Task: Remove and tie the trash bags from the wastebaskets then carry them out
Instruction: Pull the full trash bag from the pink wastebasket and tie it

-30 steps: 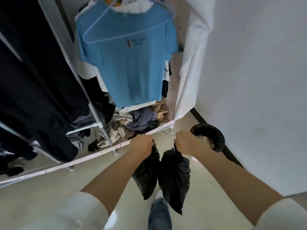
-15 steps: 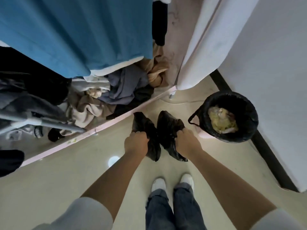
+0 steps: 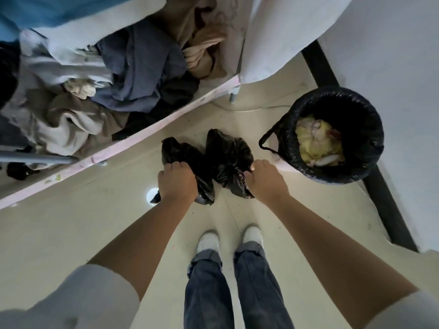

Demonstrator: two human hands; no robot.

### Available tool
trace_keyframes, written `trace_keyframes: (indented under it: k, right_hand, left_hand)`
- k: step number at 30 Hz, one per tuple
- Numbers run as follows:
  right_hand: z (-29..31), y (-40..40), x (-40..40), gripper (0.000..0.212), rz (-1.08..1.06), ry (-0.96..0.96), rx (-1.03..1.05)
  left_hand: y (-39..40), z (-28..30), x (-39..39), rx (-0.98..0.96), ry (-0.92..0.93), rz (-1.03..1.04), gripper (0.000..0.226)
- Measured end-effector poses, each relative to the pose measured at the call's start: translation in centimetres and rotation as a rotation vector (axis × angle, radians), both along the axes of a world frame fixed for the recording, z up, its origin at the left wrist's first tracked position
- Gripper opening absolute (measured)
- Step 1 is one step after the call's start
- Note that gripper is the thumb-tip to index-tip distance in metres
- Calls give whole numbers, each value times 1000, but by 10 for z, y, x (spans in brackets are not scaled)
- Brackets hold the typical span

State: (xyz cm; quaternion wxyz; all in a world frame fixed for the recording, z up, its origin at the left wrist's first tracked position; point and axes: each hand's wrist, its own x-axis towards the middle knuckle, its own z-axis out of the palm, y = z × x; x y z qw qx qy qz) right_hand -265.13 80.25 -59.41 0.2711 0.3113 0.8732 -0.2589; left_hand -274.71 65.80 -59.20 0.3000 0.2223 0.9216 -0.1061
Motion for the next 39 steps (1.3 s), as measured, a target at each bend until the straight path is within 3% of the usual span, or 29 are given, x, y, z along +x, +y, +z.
trace_keyframes:
  k: [8, 15, 23, 29, 34, 39]
  right_hand:
    - [48, 96, 88, 31, 67, -160, 153]
    - [29, 177, 164, 36, 241, -135, 233]
    - [-64, 211, 200, 50, 402, 89, 263]
    - [-133, 221, 192, 37, 415, 666, 384]
    - [-135, 242, 171, 32, 688, 392, 209]
    - [-126, 252, 151, 34, 700, 228, 44]
  left_hand:
    - [70, 42, 87, 145, -39, -82, 33]
    - [150, 18, 177, 158, -18, 17, 40]
    - [210, -65, 218, 399, 70, -71, 55]
    - [217, -155, 219, 854, 382, -110, 40]
    - [216, -185, 181, 1102, 499, -228, 28]
    - [214, -191, 163, 1171, 481, -363, 30]
